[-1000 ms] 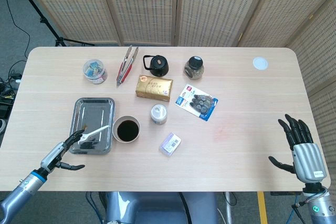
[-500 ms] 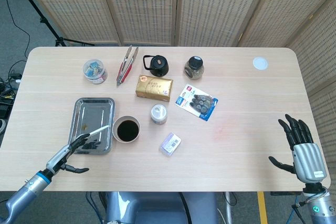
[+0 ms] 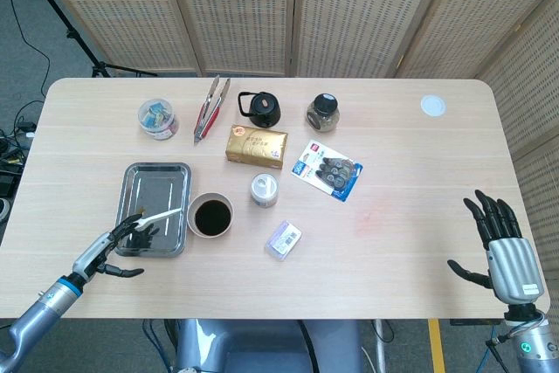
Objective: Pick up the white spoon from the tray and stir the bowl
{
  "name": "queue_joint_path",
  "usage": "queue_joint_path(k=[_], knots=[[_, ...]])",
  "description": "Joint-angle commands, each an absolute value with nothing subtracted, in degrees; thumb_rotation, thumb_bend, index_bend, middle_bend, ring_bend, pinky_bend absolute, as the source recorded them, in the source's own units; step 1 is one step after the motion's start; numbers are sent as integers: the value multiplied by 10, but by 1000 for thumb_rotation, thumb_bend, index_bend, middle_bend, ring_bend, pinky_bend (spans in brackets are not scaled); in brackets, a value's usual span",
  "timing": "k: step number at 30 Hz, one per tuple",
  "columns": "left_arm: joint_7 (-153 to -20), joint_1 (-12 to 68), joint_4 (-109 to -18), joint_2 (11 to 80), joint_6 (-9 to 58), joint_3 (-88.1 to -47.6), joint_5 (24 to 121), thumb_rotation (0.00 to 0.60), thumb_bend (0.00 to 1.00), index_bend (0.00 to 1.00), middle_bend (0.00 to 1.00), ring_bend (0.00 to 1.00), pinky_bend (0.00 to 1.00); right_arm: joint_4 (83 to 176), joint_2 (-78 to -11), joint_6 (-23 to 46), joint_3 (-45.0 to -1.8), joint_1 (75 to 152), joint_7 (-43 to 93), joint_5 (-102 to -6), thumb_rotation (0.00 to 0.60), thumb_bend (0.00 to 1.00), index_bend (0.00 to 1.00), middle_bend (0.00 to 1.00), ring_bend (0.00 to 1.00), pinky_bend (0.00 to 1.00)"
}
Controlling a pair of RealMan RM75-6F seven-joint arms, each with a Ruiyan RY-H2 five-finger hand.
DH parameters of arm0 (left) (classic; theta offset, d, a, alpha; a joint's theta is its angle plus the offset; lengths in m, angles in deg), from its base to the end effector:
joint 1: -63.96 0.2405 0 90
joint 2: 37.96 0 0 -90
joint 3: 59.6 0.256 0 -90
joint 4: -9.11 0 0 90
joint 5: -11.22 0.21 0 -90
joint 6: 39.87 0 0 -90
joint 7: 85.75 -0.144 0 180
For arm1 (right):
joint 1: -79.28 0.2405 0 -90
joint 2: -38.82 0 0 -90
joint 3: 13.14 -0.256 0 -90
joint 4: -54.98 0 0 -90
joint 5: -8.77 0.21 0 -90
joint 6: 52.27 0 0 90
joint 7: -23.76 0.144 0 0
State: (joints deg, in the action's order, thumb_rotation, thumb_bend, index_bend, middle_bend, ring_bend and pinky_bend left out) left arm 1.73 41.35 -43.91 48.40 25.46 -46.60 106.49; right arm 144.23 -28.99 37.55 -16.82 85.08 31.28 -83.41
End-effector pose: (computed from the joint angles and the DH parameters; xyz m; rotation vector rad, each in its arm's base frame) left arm -0.3616 0.2338 0.0204 -1.2075 -2.2004 -1.2308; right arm -0.2929 -0.1877 0.1502 1.3865 -0.8885 1.1440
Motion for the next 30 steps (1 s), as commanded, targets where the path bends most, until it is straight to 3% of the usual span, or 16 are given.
queue_joint_path(k=[1, 14, 20, 24, 30], knots=[[23, 413, -432, 484, 255, -471, 1060, 600, 45, 71, 0, 0, 0, 1442, -290, 375, -169, 851, 313, -832, 600, 0, 3, 0, 0, 0], [23, 390, -404, 480, 223, -496, 1040, 600, 46, 71, 0, 0, 0, 1439, -294, 369, -167, 852, 306, -830, 600, 0, 3, 0, 0, 0], [5, 403, -430, 458, 273, -504, 1044, 600, 46, 71, 0, 0, 0, 1438, -295, 369, -167, 852, 305, -832, 600, 0, 3, 0, 0, 0], [-82, 417, -472, 435, 299, -521, 1028, 600, 46, 90, 0, 0, 0, 1439, -295, 369, -166, 852, 307, -832, 600, 0, 3, 0, 0, 0], [-346, 421, -593, 392, 259, -569, 937, 600, 134, 245, 0, 0, 0, 1444, -291, 374, -166, 851, 311, -836, 600, 0, 3, 0, 0, 0]])
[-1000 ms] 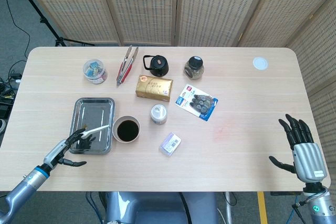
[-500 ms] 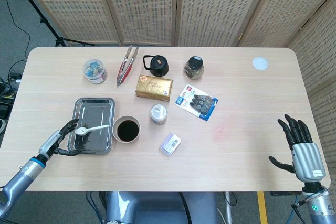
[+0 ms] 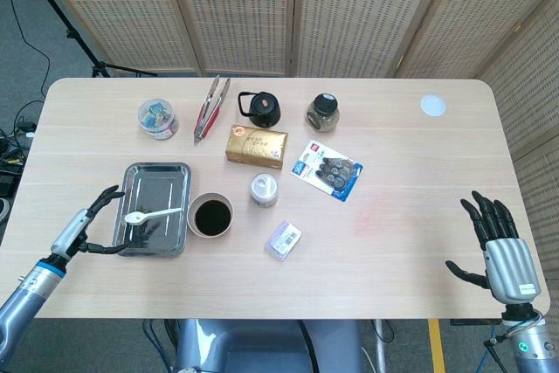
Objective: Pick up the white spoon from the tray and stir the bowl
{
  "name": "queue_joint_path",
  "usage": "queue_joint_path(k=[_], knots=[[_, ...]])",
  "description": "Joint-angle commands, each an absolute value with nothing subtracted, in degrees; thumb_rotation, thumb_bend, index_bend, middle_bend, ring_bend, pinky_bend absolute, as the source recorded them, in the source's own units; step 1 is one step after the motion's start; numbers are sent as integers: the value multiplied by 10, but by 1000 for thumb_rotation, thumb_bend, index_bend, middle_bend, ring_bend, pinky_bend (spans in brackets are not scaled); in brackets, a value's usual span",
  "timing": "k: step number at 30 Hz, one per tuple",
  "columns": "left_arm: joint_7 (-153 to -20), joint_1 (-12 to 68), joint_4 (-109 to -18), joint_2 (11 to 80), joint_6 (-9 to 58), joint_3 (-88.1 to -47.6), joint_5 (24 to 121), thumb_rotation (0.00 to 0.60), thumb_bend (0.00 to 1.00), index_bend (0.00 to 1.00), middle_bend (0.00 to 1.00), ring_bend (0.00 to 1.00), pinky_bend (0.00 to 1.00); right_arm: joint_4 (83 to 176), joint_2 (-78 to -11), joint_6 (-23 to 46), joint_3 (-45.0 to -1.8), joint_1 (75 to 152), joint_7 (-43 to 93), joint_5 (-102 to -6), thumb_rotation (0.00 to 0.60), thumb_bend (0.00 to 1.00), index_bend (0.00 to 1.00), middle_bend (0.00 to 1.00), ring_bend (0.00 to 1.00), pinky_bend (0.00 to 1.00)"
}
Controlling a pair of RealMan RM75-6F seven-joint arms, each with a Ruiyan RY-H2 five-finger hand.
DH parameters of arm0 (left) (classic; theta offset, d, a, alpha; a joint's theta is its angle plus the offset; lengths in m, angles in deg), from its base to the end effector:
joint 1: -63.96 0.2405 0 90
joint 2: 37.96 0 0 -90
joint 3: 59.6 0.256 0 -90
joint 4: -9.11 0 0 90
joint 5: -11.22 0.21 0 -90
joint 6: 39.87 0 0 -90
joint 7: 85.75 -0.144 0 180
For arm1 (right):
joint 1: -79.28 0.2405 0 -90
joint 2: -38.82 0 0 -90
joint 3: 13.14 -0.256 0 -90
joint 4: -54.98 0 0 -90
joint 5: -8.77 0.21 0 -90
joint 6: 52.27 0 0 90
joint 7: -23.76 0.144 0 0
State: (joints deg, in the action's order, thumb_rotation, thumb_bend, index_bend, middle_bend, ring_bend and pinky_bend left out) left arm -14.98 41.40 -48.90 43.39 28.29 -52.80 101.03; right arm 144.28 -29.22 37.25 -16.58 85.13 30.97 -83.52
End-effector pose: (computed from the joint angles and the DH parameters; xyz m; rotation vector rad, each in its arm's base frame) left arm -0.3538 0.2621 0.0652 -1.2889 -1.8406 -1.3085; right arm -0.2926 -0.1871 0.1475 1.3940 -0.8941 1.1390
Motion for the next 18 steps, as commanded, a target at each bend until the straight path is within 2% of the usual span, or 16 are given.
queue_joint_path(k=[1, 9, 18], knots=[[-383, 419, -611, 387, 249, -577, 921, 600, 149, 265, 0, 0, 0, 1444, -291, 375, -166, 851, 312, -836, 600, 0, 3, 0, 0, 0], [-633, 395, -721, 392, 203, -662, 739, 600, 204, 377, 0, 0, 0, 1449, -285, 379, -168, 849, 319, -836, 600, 0, 3, 0, 0, 0], [-826, 351, -748, 434, 187, -699, 607, 600, 221, 440, 0, 0, 0, 1451, -281, 381, -171, 848, 327, -833, 600, 0, 3, 0, 0, 0]])
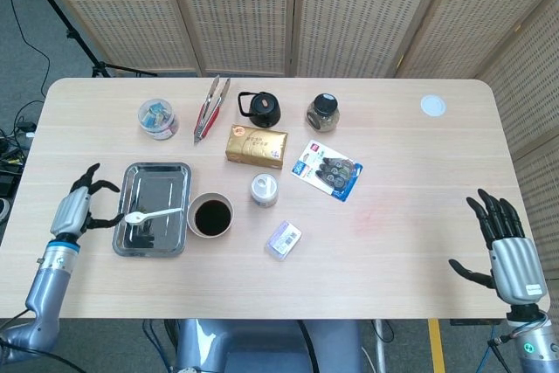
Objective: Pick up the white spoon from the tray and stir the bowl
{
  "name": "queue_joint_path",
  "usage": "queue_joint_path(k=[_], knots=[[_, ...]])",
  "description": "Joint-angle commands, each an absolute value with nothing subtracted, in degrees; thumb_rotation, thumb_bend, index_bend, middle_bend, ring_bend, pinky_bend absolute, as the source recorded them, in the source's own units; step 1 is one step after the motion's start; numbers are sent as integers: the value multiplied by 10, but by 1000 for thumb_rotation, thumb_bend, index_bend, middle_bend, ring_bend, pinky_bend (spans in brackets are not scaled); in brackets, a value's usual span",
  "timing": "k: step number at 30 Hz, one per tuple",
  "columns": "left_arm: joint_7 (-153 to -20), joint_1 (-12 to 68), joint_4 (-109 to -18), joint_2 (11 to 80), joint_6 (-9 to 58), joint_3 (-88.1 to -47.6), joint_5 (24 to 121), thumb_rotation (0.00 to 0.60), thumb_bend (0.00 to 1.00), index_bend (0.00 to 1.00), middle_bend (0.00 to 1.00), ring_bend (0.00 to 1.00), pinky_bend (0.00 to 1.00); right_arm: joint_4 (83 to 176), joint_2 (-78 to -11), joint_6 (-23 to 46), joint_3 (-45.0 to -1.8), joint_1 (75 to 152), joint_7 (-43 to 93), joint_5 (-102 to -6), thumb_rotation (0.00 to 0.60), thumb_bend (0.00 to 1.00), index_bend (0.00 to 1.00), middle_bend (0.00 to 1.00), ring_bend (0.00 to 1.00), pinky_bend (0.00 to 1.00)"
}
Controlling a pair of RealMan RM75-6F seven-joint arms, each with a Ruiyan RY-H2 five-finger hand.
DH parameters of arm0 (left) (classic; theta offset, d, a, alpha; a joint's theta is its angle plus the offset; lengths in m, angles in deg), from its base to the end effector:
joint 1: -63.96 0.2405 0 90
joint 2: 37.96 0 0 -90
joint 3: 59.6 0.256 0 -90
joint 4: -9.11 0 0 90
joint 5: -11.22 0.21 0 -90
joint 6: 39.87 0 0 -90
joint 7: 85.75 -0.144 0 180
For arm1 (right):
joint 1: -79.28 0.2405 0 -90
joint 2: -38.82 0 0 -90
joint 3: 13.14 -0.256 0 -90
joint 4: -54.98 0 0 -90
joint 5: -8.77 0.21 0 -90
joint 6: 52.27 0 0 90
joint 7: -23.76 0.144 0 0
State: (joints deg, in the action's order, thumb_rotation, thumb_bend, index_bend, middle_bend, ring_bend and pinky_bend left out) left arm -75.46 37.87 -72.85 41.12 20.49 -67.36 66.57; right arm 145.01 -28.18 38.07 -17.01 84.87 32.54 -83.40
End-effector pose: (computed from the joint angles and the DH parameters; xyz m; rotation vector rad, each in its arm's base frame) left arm -0.3047 0.3031 0.0622 -1.1933 -1.4595 -0.9456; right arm -0.2914 -0.1870 0.1552 1.3715 -0.8976 1.1661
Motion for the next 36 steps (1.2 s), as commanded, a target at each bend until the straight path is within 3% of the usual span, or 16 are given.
queue_joint_path(k=[1, 13, 21, 36], knots=[[-838, 348, -748, 438, 185, -702, 596, 600, 221, 454, 0, 0, 0, 1451, -280, 381, -171, 849, 328, -832, 600, 0, 3, 0, 0, 0], [-948, 303, -706, 497, 161, -721, 501, 600, 240, 528, 0, 0, 0, 1453, -274, 381, -174, 848, 340, -828, 600, 0, 3, 0, 0, 0], [-1002, 282, -659, 545, 171, -723, 488, 600, 290, 528, 0, 0, 0, 1454, -271, 380, -176, 848, 347, -825, 600, 0, 3, 0, 0, 0], [-1100, 262, -646, 582, 177, -712, 470, 600, 297, 528, 0, 0, 0, 1455, -268, 378, -176, 849, 355, -825, 600, 0, 3, 0, 0, 0]])
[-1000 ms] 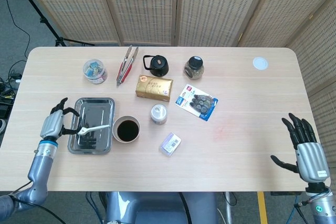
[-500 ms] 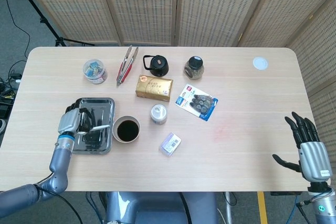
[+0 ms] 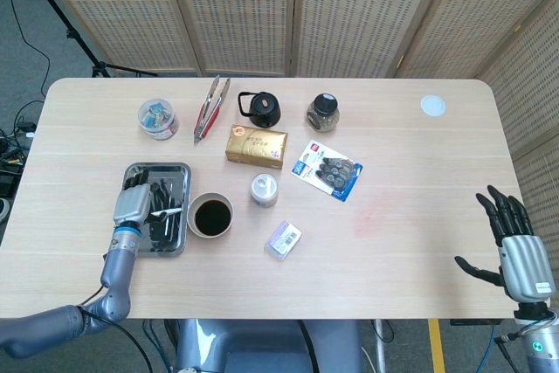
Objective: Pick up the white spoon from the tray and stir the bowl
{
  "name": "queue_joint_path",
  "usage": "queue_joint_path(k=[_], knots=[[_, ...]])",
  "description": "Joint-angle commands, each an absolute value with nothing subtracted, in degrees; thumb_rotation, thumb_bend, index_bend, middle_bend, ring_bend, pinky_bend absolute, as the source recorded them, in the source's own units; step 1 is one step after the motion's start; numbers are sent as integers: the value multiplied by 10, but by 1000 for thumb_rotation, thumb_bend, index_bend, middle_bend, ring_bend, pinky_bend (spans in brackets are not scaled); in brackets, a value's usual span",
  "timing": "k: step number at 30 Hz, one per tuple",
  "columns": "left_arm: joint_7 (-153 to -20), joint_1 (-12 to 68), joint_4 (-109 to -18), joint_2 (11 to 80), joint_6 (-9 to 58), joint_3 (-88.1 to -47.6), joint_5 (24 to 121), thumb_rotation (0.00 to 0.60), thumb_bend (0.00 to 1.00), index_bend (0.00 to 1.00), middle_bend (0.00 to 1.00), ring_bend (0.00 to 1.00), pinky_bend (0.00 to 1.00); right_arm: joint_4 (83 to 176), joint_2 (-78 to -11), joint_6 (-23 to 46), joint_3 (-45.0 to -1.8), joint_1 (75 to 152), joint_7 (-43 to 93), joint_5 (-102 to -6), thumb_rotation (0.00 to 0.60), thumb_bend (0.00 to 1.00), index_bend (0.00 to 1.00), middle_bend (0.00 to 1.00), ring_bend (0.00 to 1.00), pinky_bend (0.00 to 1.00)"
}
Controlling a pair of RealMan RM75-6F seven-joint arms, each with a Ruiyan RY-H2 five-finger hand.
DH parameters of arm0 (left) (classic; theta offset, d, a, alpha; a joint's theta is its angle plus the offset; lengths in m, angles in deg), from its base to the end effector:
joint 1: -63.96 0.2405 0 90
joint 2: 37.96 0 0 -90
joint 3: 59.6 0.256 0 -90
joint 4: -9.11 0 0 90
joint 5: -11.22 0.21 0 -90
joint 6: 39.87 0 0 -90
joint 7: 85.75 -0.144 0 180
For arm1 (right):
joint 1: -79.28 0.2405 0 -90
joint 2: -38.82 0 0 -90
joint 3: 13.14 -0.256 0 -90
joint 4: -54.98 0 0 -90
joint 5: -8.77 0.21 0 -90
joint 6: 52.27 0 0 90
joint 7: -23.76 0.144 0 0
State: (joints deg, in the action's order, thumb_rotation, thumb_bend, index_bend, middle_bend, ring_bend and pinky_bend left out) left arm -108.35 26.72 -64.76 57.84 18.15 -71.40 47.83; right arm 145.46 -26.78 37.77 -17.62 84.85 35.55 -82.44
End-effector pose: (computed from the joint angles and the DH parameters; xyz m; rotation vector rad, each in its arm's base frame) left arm -0.2482 0.3419 -0.0294 -1.3793 -1.3297 -0.6465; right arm -0.2936 -0.1893 0.1640 1.3439 -0.9267 1.1891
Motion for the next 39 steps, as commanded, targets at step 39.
queue_joint_path(k=[39], knots=[[-1168, 246, -621, 621, 177, -716, 451, 600, 409, 527, 0, 0, 0, 1460, -260, 382, -181, 847, 369, -820, 600, 0, 3, 0, 0, 0]])
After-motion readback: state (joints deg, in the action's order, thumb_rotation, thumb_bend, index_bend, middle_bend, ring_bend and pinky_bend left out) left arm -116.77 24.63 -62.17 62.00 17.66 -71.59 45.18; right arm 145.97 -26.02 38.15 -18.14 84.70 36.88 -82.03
